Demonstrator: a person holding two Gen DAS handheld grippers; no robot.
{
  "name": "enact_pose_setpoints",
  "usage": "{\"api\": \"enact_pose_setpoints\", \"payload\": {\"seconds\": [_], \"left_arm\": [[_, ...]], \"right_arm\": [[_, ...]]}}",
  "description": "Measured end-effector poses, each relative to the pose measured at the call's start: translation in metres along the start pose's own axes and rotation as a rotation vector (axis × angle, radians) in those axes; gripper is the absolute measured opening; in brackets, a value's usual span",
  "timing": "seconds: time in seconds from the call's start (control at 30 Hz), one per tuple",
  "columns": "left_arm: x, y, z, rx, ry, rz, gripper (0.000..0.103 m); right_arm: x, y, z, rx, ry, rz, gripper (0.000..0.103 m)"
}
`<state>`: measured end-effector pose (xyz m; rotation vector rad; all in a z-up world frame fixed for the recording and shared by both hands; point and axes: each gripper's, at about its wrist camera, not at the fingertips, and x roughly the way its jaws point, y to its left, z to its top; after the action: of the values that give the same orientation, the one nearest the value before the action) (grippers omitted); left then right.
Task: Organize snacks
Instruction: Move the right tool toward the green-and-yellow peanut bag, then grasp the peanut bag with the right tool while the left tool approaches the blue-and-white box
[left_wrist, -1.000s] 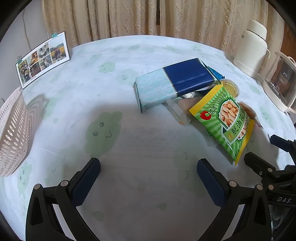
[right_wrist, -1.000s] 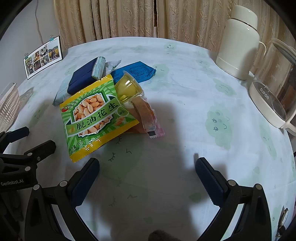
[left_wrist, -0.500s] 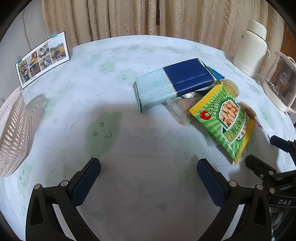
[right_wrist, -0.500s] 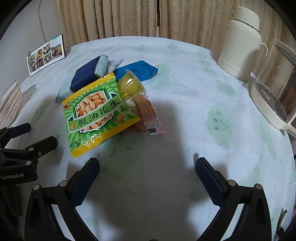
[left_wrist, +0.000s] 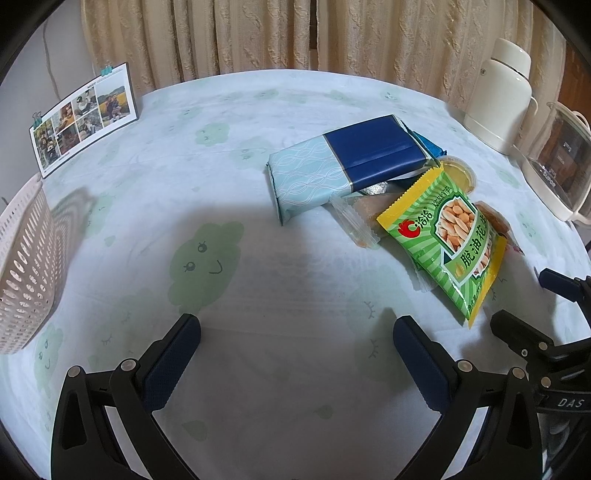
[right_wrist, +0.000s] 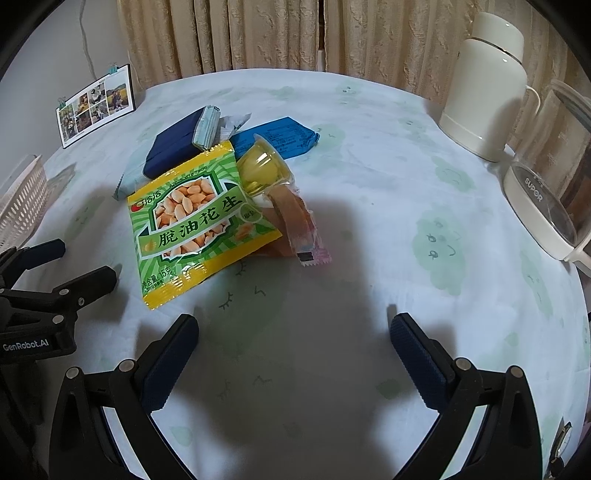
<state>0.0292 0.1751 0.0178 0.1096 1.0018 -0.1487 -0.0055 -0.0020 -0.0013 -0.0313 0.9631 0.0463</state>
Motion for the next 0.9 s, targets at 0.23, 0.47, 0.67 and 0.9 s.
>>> {"api": "enact_pose_setpoints", "payload": {"seconds": [0.23, 0.47, 0.67, 0.9], "left_arm": [[0.0, 0.0, 0.0, -0.001, 0.0, 0.0, 0.103], [-0.001, 0.001, -0.003, -0.003, -0.003, -0.003, 0.103], [-0.011, 0.007, -0.004, -0.028, -0.041, -0.003, 0.103], [-0.028, 0.022, 0.0, -0.009, -0.125, 0.062, 0.103]], "right_arm": [[-0.001, -0.001, 0.0, -0.002, -0.005, 0.014, 0.103], [-0.011, -0.007, -0.002, 0.027, -0.054, 0.049, 0.103], [-0.021, 0.005, -0.002, -0.023, -0.113, 0.052, 0.103], [-0.023, 0.027, 0.007, -0.08, -0.151, 0.1, 0.103]]}}
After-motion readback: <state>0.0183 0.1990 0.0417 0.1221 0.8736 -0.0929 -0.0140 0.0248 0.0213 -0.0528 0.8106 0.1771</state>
